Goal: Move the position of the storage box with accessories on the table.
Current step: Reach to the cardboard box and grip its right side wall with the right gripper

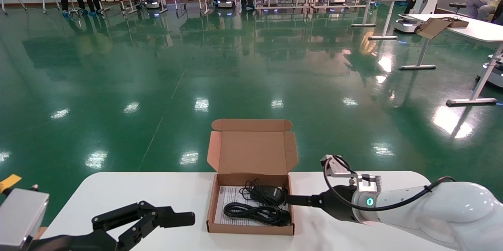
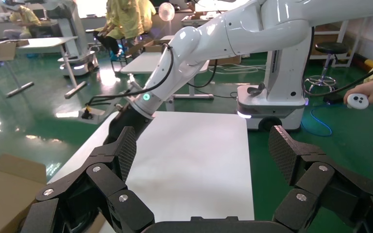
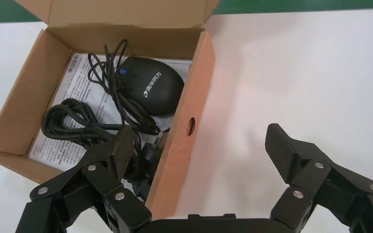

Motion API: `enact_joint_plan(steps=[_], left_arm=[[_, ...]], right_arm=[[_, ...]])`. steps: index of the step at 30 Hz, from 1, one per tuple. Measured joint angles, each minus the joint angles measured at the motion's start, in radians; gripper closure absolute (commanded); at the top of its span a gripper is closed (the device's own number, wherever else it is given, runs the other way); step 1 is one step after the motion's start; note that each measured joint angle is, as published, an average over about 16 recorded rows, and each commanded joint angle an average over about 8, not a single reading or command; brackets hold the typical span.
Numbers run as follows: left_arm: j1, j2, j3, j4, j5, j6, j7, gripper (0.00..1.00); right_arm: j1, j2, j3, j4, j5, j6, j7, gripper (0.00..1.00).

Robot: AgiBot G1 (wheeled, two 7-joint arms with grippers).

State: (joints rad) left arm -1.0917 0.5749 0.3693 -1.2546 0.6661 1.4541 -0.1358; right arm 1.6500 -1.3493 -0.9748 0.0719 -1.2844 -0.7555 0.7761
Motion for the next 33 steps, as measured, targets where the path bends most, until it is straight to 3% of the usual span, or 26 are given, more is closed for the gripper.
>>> enact_joint_plan(steps=[14, 33], left_arm=[[0.0, 0.0, 0.0, 0.0, 0.0, 0.0, 0.0, 0.0], [0.0, 0.0, 0.0, 0.0, 0.0, 0.0, 0.0, 0.0]], right_arm=[[-0.033, -0.01, -0.056, 0.092, -0.045, 0.097, 0.041, 0.0], [-0.073, -0.011, -0.148, 0.151, -0.076, 0.167, 0.121, 0.0]])
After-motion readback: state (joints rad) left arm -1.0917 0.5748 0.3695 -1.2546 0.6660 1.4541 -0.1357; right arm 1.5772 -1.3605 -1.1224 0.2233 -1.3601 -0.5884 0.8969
